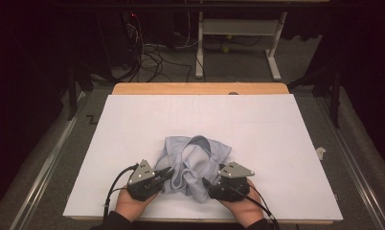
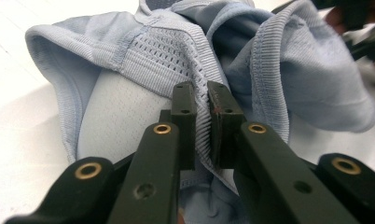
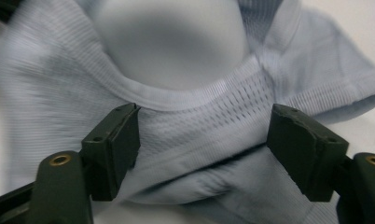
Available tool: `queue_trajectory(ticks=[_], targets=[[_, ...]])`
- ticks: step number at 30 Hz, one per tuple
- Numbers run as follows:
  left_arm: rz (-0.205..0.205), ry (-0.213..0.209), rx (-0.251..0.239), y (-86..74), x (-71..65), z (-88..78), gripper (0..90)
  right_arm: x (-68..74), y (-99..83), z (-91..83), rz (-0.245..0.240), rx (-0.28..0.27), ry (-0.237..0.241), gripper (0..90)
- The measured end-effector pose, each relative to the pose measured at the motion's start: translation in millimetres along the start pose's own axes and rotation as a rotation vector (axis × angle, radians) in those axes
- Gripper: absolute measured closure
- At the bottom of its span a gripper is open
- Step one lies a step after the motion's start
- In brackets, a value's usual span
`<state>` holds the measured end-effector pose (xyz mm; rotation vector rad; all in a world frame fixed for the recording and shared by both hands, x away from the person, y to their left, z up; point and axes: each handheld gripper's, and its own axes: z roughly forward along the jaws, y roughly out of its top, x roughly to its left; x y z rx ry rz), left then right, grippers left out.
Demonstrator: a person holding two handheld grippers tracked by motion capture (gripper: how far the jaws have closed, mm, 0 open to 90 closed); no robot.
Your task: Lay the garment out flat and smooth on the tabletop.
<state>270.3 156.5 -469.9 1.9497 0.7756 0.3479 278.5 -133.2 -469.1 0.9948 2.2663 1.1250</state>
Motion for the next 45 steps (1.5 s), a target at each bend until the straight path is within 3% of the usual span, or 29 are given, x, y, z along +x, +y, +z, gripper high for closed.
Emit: queue_trajectory(ticks=[3,8,13,17,23,33,45], targets=[[0.001,0.0,0.001,-0.1,0.1,-0.4,78.7,-1.8,1.2,10.4,-0.02,0.018,0.001,29.9],[0.004,-0.002,0.008,-0.4,0.1,0.3,78.7,1.1,0.4,20.2,-0.052,0.054,0.005,45.1],[0.014,0.005,0.011,-0.2,-0.7,-0.3,78.7,3.8,-0.6,16.5,-0.086,0.058,-0.016,68.4],[0.019,0.006,0.011,-0.1,-0.6,-0.2,78.7,3.8,-1.1,7.6,-0.113,0.04,-0.037,79.3],[0.009,0.019,-0.006,0.0,1.7,-3.0,78.7,-3.1,-2.1,-11.5,-0.079,-0.039,-0.028,83.1],[0.014,0.085,-0.079,4.9,3.6,-13.9,78.7,-14.8,0.8,-34.1,-0.035,-0.185,-0.055,83.3],[0.019,0.181,-0.134,25.0,27.0,-11.9,78.8,-48.0,16.4,-45.7,0.036,-0.313,-0.126,88.0]])
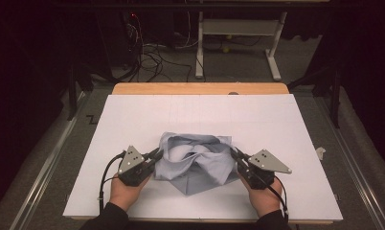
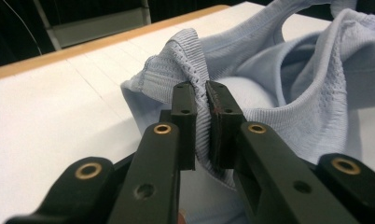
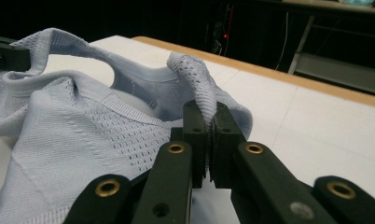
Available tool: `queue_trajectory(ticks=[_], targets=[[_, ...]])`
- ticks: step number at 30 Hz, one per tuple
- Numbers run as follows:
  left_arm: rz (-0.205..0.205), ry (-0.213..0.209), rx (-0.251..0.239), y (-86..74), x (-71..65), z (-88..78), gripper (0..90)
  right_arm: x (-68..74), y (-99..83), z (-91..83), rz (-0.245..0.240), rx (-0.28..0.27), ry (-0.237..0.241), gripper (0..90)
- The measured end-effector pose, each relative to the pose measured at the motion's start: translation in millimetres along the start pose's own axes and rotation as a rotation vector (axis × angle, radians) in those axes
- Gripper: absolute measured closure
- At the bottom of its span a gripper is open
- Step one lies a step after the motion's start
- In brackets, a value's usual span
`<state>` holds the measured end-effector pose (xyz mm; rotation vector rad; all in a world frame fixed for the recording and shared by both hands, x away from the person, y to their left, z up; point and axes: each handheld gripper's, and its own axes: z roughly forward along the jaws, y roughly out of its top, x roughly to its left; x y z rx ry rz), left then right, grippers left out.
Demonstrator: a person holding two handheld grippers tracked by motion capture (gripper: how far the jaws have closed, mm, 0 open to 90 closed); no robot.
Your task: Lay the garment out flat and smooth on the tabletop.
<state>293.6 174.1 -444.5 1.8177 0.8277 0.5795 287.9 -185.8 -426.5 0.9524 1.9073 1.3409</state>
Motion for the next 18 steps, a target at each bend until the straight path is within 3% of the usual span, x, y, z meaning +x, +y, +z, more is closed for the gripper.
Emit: queue_trajectory(ticks=[11,18], targets=[[0.026,0.035,-0.077,26.0,4.3,-1.7,78.9,-3.8,27.2,1.2,-0.042,-0.07,-0.018,88.1],[0.063,0.042,-0.102,34.0,-3.2,-9.5,78.9,2.1,45.2,-4.9,-0.044,-0.115,0.002,88.1]])
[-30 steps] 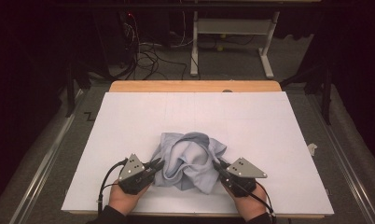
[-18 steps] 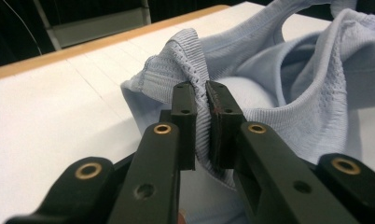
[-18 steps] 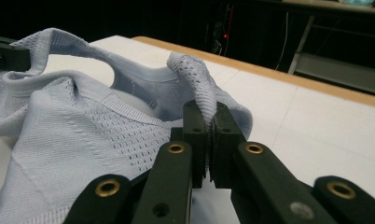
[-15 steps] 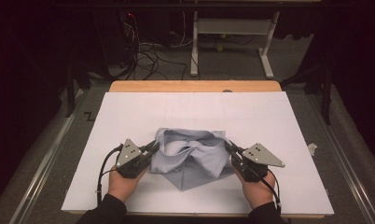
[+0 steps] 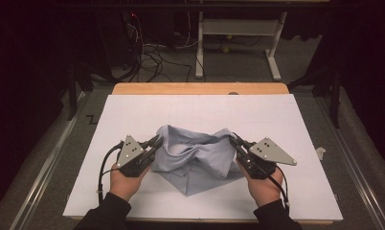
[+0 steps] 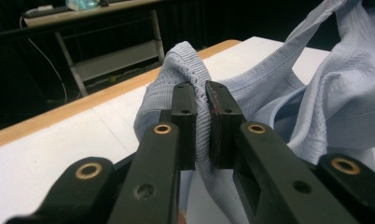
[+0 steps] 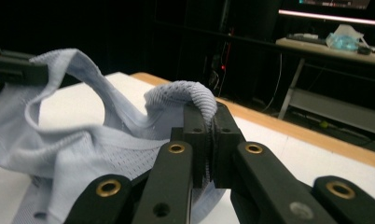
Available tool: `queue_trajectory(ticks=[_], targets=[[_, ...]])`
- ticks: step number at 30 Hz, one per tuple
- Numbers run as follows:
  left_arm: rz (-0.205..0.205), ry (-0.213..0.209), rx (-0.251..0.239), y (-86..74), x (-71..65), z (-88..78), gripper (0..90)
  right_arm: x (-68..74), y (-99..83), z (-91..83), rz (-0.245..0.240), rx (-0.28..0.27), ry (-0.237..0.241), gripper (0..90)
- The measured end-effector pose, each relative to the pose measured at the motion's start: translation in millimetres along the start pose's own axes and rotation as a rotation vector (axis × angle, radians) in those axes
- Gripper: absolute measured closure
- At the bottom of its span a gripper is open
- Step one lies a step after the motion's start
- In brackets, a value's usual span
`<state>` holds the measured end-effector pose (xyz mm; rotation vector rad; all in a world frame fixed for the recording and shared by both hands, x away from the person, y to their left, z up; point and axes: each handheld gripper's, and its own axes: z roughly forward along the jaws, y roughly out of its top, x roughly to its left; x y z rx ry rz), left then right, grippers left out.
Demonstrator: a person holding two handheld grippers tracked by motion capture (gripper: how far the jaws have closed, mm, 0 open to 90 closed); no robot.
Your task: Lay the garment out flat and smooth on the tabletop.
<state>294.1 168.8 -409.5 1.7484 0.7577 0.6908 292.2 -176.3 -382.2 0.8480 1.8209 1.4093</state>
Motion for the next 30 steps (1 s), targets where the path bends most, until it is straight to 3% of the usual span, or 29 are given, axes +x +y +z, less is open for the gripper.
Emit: queue_trajectory(ticks=[10,13,20,27,30], targets=[[0.03,-0.016,-0.074,18.9,-9.4,-13.5,78.9,4.2,21.1,-18.0,-0.013,-0.066,-0.01,88.1],[0.051,-0.015,-0.088,27.0,-11.0,-18.3,78.9,5.3,27.7,-27.5,-0.027,-0.092,-0.025,88.1],[0.053,-0.011,-0.158,47.4,-13.8,-35.7,78.9,9.0,47.3,-55.0,-0.049,-0.162,-0.041,88.1],[0.128,0.011,-0.206,79.4,-24.1,-59.6,78.8,12.7,73.4,-83.3,-0.087,-0.231,-0.059,88.0],[0.142,0.017,-0.224,91.3,-25.8,-68.3,78.8,14.7,83.3,-93.3,-0.098,-0.262,-0.062,88.1]])
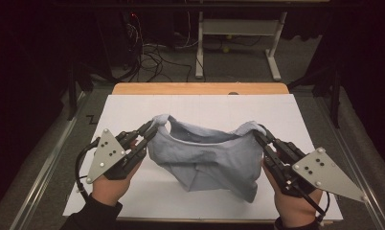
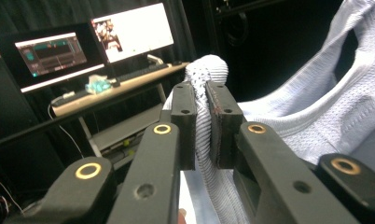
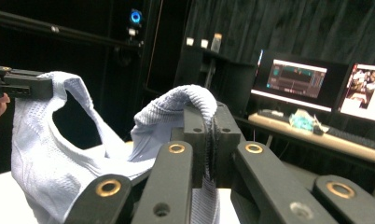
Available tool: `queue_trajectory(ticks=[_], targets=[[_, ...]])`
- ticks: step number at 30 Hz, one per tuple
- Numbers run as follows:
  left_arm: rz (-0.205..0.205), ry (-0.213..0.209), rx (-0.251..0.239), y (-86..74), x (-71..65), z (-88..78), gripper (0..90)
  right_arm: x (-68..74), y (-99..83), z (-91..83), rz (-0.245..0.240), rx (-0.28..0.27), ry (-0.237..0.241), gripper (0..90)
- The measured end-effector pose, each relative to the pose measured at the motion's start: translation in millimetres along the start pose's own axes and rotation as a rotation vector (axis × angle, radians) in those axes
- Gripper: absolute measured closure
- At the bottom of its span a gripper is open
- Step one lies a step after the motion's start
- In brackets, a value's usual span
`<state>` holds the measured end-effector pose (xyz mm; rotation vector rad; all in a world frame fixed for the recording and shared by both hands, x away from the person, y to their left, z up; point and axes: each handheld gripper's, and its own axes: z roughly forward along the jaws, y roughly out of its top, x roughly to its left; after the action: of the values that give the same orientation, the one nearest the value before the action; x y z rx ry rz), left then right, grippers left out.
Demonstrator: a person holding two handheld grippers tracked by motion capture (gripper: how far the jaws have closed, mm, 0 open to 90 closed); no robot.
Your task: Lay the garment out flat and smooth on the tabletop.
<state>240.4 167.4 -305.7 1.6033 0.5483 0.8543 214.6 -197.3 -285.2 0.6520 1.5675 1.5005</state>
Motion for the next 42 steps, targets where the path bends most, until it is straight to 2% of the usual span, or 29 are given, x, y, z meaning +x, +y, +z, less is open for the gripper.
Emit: queue_trajectory(ticks=[5,8,10,12,14,16,17,18,19,20,21,22,23,27,30,32,35,36,39,40,42], targets=[[0.012,0.011,-0.027,15.1,4.4,-8.2,78.8,-1.4,12.8,-5.2,-0.003,-0.028,-0.002,88.0],[0.011,0.011,-0.011,16.5,11.5,-2.9,78.7,-5.2,13.3,-1.0,-0.002,-0.025,-0.005,88.0],[0.005,0.003,0.03,12.5,18.7,10.6,78.6,-9.8,8.3,7.6,0.013,-0.004,-0.008,88.0],[0.0,0.011,0.085,1.9,26.3,31.5,78.6,-15.9,-2.1,22.5,0.031,0.037,-0.011,88.0],[-0.004,0.03,0.161,-14.6,35.4,57.0,78.2,-22.5,-19.4,43.6,0.053,0.104,-0.025,88.0],[-0.051,0.05,0.244,-34.3,46.3,82.5,75.1,-29.8,-38.7,66.4,0.075,0.186,-0.042,87.1],[-0.077,0.054,0.285,-43.7,51.1,93.6,69.9,-34.3,-47.9,77.2,0.093,0.23,-0.047,83.1],[-0.109,0.065,0.324,-52.1,54.6,103.0,61.9,-38.7,-55.9,87.3,0.112,0.273,-0.049,74.3],[-0.15,0.078,0.358,-58.3,57.1,109.5,49.9,-42.7,-63.0,96.0,0.13,0.305,-0.051,62.0],[-0.19,0.072,0.361,-63.5,58.1,112.4,40.5,-45.7,-68.5,103.0,0.146,0.334,-0.056,50.8],[-0.208,0.064,0.354,-67.6,57.4,112.8,34.4,-48.0,-72.5,107.2,0.157,0.345,-0.062,43.0],[-0.207,0.063,0.349,-71.0,55.3,112.2,32.1,-49.1,-75.4,109.3,0.164,0.347,-0.067,36.1],[-0.201,0.057,0.344,-74.9,52.6,110.8,32.1,-48.9,-77.9,110.1,0.166,0.348,-0.078,32.9],[-0.211,0.039,0.344,-83.6,43.5,104.2,32.0,-45.7,-87.2,105.6,0.161,0.354,-0.082,29.8],[-0.2,0.016,0.35,-89.2,31.3,96.4,32.0,-42.9,-92.7,96.8,0.167,0.357,-0.081,28.5],[-0.208,-0.011,0.349,-93.8,22.2,89.5,32.0,-42.5,-96.7,88.3,0.176,0.358,-0.085,27.9],[-0.197,-0.054,0.368,-104.2,4.6,80.5,32.1,-41.4,-102.9,77.2,0.187,0.359,-0.079,27.3],[-0.205,-0.089,0.38,-110.5,-3.8,79.1,32.3,-40.6,-105.7,73.3,0.185,0.366,-0.081,27.3],[-0.19,-0.151,0.43,-123.7,-25.4,82.2,32.1,-38.7,-116.7,63.1,0.187,0.382,-0.078,27.2],[-0.171,-0.177,0.453,-128.4,-35.2,86.0,32.0,-37.8,-120.5,60.1,0.187,0.386,-0.077,27.2],[-0.13,-0.198,0.487,-133.0,-47.8,92.7,32.0,-35.1,-128.3,54.1,0.182,0.399,-0.078,27.2]])
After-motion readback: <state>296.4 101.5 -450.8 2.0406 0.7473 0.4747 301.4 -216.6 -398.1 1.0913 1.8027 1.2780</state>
